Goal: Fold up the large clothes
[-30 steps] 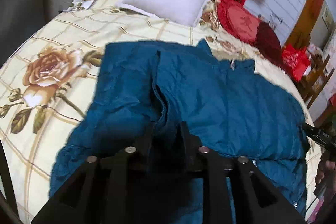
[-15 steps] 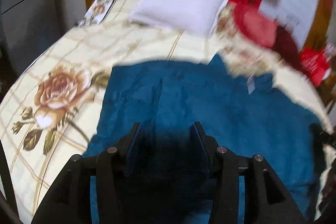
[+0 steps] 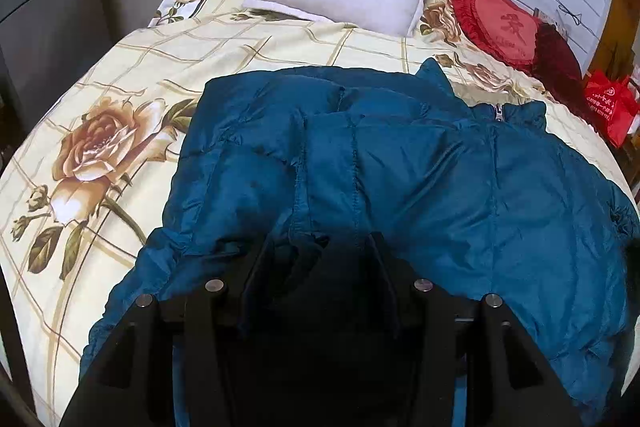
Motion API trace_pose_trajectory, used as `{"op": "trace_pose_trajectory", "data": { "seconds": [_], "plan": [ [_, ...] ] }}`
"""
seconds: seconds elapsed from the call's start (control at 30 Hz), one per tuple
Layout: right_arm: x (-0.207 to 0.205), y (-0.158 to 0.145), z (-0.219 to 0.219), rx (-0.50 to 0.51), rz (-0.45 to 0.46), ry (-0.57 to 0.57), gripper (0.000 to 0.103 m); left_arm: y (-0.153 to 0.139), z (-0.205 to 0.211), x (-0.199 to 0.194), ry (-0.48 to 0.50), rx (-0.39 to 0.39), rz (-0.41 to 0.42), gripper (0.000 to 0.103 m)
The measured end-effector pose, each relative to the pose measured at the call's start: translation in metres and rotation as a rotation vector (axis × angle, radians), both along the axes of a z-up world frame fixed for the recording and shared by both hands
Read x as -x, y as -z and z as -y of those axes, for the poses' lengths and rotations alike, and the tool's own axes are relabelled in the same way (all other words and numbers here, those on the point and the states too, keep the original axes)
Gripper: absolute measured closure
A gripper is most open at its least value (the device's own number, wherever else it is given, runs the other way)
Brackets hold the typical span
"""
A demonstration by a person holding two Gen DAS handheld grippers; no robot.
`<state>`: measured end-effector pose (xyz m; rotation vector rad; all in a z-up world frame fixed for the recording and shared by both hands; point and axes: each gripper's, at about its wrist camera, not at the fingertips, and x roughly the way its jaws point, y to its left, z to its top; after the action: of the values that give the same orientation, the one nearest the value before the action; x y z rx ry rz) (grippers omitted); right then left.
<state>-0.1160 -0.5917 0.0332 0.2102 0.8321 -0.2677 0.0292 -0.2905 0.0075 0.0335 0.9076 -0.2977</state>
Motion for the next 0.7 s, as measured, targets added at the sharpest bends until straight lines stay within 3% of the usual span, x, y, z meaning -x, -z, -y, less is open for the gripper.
{"op": "trace_pose_trajectory", "data": {
  "seconds": [0.1,0.2,0.33,0.47,0.53,0.63,0.7],
  "plan": [
    [0.033,-0.002,-0.007,0.052,-0.005,-0.01,0.046,0.0,0.0,0.0,-0.001,-0.007,0.006,0.073],
    [0.054,0.016,0.002,0.07,-0.047,0.003,0.045,0.002,0.002,0.0,-0.006,-0.013,0.011,0.073],
    [0.055,0.043,0.014,0.1,-0.085,0.018,0.048,0.003,0.006,0.004,0.01,-0.021,0.019,0.073],
    [0.052,0.044,0.007,0.142,-0.102,0.044,0.048,0.004,0.01,0.007,0.013,-0.054,0.034,0.073],
    [0.06,0.033,0.006,0.108,-0.083,0.069,0.047,0.004,0.01,0.006,0.012,-0.05,0.031,0.073],
    [0.076,0.011,0.003,0.038,0.023,0.076,0.046,0.005,0.008,0.005,0.011,-0.039,0.026,0.073],
    [0.076,-0.003,-0.001,0.045,0.076,0.081,0.042,0.005,0.008,0.005,0.008,-0.041,0.026,0.073]
  ]
}}
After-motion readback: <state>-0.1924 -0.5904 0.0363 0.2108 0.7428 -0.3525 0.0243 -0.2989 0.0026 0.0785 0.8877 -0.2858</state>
